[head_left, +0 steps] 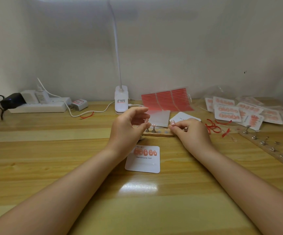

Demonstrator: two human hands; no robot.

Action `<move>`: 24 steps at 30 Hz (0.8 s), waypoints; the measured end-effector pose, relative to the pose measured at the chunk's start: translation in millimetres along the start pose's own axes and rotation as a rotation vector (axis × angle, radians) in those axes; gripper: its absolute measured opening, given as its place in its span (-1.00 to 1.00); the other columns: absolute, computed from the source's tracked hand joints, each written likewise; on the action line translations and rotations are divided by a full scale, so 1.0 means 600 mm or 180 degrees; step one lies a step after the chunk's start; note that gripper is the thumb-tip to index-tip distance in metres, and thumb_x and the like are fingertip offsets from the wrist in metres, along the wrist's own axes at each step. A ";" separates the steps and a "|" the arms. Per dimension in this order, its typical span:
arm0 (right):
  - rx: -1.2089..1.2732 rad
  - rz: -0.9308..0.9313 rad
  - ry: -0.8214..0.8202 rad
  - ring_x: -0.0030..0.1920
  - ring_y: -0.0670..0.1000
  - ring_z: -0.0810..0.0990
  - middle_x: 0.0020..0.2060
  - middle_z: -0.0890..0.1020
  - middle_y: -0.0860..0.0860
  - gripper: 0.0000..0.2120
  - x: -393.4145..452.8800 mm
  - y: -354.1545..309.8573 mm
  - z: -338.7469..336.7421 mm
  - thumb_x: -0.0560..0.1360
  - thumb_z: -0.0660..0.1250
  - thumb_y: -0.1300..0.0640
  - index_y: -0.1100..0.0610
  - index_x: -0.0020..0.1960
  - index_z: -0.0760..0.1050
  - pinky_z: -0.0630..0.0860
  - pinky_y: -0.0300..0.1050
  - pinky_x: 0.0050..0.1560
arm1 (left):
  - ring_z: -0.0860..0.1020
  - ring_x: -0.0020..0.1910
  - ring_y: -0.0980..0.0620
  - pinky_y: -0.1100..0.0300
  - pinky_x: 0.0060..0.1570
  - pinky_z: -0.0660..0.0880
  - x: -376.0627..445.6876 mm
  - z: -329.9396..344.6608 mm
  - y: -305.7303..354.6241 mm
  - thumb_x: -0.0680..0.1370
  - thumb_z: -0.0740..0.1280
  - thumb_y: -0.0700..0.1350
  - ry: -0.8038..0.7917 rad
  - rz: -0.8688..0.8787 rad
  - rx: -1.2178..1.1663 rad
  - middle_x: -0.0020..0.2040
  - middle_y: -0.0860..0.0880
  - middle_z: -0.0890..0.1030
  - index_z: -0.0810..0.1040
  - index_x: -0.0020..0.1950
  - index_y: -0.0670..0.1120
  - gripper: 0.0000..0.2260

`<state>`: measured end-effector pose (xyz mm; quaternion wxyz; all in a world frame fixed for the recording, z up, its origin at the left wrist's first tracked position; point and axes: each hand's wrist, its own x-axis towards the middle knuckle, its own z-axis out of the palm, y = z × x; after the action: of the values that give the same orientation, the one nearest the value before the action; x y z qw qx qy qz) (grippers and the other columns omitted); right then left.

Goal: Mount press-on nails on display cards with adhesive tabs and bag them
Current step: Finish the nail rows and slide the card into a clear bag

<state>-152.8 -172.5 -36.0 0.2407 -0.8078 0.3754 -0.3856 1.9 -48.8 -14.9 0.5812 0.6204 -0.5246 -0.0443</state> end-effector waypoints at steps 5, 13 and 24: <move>-0.0505 -0.0191 -0.0322 -0.10 0.02 0.53 -0.39 0.44 -0.21 -0.82 0.002 -0.001 0.007 0.51 0.38 -0.03 0.03 -0.03 0.71 0.33 -0.14 -0.07 | 0.62 -0.04 0.14 0.27 0.03 0.57 0.006 0.007 -0.002 0.46 0.47 -0.31 0.0039 -0.0006 0.0073 0.02 -0.01 0.65 0.57 0.26 -0.14 -0.63; -0.0849 -0.0228 -0.0560 0.05 0.08 0.51 -0.05 0.55 0.06 -0.65 -0.001 -0.013 0.006 0.43 0.42 -0.16 0.07 0.07 0.64 0.47 -0.01 0.06 | 0.63 -0.08 0.16 0.23 0.04 0.58 0.004 0.007 -0.006 0.45 0.48 -0.31 0.0026 -0.0033 0.0067 -0.07 0.03 0.65 0.58 0.18 -0.10 -0.66; -0.0591 -0.1064 -0.0340 -0.06 0.03 0.44 -0.19 0.46 -0.07 -0.78 -0.022 -0.034 0.000 0.45 0.45 0.01 0.11 0.02 0.66 0.38 -0.05 -0.03 | 0.52 0.00 -0.08 0.00 0.05 0.45 -0.003 0.003 -0.012 0.45 0.49 -0.17 -0.0031 0.1121 0.1172 -0.09 0.06 0.66 0.63 0.15 -0.07 -0.72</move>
<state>-149.9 -150.0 -27.8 0.1174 -0.8968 0.2567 -0.3406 3.8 -50.4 -22.1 0.4547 0.6147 -0.6266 0.1509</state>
